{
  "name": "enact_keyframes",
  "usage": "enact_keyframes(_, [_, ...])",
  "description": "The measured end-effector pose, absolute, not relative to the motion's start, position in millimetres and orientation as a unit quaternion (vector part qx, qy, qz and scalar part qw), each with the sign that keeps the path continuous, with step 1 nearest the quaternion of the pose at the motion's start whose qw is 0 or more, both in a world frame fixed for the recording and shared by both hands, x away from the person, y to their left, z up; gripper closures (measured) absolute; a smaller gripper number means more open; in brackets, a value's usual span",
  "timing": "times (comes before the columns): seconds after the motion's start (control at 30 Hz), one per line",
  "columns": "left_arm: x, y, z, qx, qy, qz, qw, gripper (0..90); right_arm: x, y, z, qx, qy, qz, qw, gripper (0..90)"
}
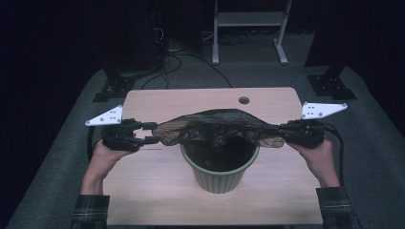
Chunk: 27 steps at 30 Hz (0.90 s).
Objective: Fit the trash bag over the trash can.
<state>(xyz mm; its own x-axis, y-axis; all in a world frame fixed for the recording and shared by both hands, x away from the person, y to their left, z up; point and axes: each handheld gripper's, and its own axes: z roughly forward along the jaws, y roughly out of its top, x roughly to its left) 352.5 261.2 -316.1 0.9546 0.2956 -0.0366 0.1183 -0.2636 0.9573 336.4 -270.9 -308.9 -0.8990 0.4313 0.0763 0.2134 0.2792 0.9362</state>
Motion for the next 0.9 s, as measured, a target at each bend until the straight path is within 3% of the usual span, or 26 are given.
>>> enact_keyframes(0.1, [348.8,262.5,-304.7,0.787,0.121,0.091,0.598,39.6,336.4,-272.2,-307.0,0.201,0.791,0.569,0.096,90.0])
enact_keyframes(0.37, [361.4,239.4,-293.7,0.791,0.111,0.105,0.592,40.7,338.1,-274.3,-301.8,0.199,0.788,0.575,0.094,90.0])
enact_keyframes(0.43, [366.7,232.1,-292.7,0.794,0.112,0.103,0.588,47.1,339.4,-275.3,-301.0,0.199,0.787,0.576,0.095,90.0])
enact_keyframes(0.6, [381.7,220.6,-293.2,0.800,0.118,0.089,0.582,79.7,343.0,-279.4,-299.0,0.202,0.781,0.582,0.100,90.0])
enact_keyframes(0.67, [386.7,217.2,-294.5,0.797,0.121,0.082,0.586,88.8,345.5,-280.7,-298.4,0.205,0.778,0.585,0.101,90.0])
enact_keyframes(0.9, [407.0,210.5,-300.9,0.791,0.152,0.084,0.587,89.5,363.5,-284.4,-300.2,0.241,0.767,0.584,0.110,90.0])
